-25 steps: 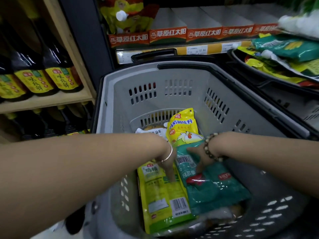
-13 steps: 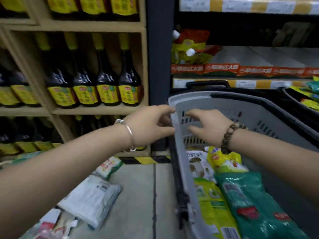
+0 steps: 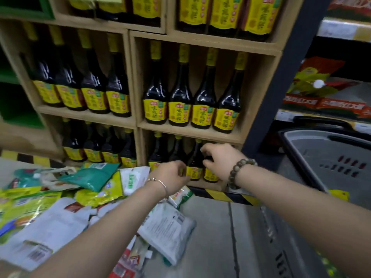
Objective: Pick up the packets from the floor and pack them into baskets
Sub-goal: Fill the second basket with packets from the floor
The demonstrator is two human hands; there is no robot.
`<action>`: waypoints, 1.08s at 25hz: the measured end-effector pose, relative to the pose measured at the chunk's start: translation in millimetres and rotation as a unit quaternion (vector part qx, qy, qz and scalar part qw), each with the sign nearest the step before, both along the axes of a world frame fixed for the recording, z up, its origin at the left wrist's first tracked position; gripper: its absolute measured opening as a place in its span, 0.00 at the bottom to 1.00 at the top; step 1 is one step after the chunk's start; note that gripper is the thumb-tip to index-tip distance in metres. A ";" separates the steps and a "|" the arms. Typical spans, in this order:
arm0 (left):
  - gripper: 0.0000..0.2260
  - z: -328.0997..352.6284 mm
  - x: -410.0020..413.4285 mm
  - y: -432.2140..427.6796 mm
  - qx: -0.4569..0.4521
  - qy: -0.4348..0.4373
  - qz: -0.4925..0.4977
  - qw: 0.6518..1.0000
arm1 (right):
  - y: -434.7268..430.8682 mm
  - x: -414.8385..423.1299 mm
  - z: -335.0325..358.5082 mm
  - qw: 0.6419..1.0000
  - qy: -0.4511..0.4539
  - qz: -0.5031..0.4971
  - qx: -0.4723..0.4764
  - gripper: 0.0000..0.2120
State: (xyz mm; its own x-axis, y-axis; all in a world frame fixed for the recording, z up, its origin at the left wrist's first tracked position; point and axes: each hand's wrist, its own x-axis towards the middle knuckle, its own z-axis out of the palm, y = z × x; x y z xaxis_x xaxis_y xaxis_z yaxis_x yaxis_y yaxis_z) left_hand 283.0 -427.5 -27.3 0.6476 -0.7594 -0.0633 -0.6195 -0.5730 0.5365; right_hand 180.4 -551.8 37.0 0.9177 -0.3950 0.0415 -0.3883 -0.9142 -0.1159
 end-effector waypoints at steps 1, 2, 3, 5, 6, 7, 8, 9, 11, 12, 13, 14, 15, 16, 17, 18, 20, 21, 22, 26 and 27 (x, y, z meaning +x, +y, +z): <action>0.19 -15.6 10.0 5.6 0.020 0.000 0.009 1.000 | 5.6 14.3 -14.5 1.000 0.022 -0.009 0.006 0.18; 0.20 -30.5 19.6 11.1 0.038 -0.001 0.015 0.999 | 11.1 27.8 -29.0 0.999 0.043 -0.024 0.013 0.18; 0.21 -44.0 26.7 15.0 0.047 0.004 0.018 0.999 | 15.7 39.4 -43.8 0.997 0.068 -0.041 0.018 0.18; 0.22 -71.1 36.9 22.3 0.047 0.030 0.031 0.998 | 24.9 58.4 -76.9 0.989 0.130 -0.066 0.029 0.16; 0.23 -83.1 38.9 24.0 0.045 0.040 0.041 0.997 | 27.6 64.3 -91.7 0.984 0.163 -0.069 0.027 0.14; 0.23 -93.9 40.9 25.6 0.044 0.050 0.049 0.997 | 29.1 69.7 -106.6 0.979 0.194 -0.064 0.019 0.13; 0.23 -103.2 43.1 26.1 0.046 0.058 0.053 0.996 | 30.5 72.9 -118.9 0.973 0.225 -0.053 0.011 0.11; 0.22 -112.1 45.2 26.9 0.054 0.068 0.057 0.995 | 31.7 73.9 -132.9 0.966 0.256 -0.043 0.009 0.12; 0.22 -124.4 55.2 29.1 0.069 0.081 0.068 0.992 | 30.7 72.9 -161.8 0.954 0.297 -0.029 0.022 0.16; 0.22 -130.4 62.5 31.1 0.074 0.093 0.076 0.990 | 28.2 71.8 -175.9 0.951 0.306 -0.025 0.038 0.18; 0.22 -135.5 69.6 34.3 0.082 0.102 0.081 0.988 | 24.7 72.4 -190.3 0.949 0.308 -0.030 0.059 0.19; 0.21 -142.0 76.0 39.7 0.096 0.110 0.083 0.986 | 20.5 75.5 -206.9 0.949 0.303 -0.040 0.081 0.21; 0.20 -147.3 80.5 46.6 0.116 0.116 0.080 0.983 | 16.0 80.4 -221.7 0.948 0.296 -0.056 0.104 0.24; 0.20 -152.7 83.8 54.9 0.140 0.119 0.068 0.981 | 12.1 86.1 -232.6 0.945 0.290 -0.071 0.134 0.27; 0.20 -157.5 86.2 64.2 0.164 0.120 0.053 0.978 | 8.7 91.7 -242.2 0.939 0.287 -0.087 0.169 0.31; 0.19 -161.1 87.7 72.9 0.181 0.125 0.042 0.975 | 4.0 95.8 -248.8 0.932 0.290 -0.095 0.196 0.35; 0.19 -166.2 89.7 90.6 0.189 0.143 0.048 0.970 | -2.9 101.6 -261.5 0.917 0.305 -0.101 0.234 0.40; 0.18 -167.3 90.6 97.3 0.183 0.152 0.059 0.970 | -7.7 103.2 -267.8 0.911 0.309 -0.105 0.252 0.41; 0.18 -169.3 92.3 102.7 0.175 0.158 0.071 0.969 | -12.2 105.3 -273.1 0.906 0.309 -0.103 0.270 0.41; 0.17 -178.0 80.9 109.1 0.162 0.192 0.087 0.964 | -22.2 103.7 -306.3 0.891 0.291 -0.095 0.336 0.47; 0.16 -179.6 77.9 108.0 0.161 0.205 0.082 0.962 | -15.6 100.9 -302.8 0.888 0.269 -0.100 0.358 0.46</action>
State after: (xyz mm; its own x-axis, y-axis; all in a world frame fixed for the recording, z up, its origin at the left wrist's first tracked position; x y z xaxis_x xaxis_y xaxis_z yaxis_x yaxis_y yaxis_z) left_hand 360.9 -319.6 -206.9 0.6269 -0.5477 -0.5540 -0.2804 -0.8221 0.4954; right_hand 281.3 -567.4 -265.7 0.6372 -0.2997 -0.7101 -0.7096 -0.5878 -0.3886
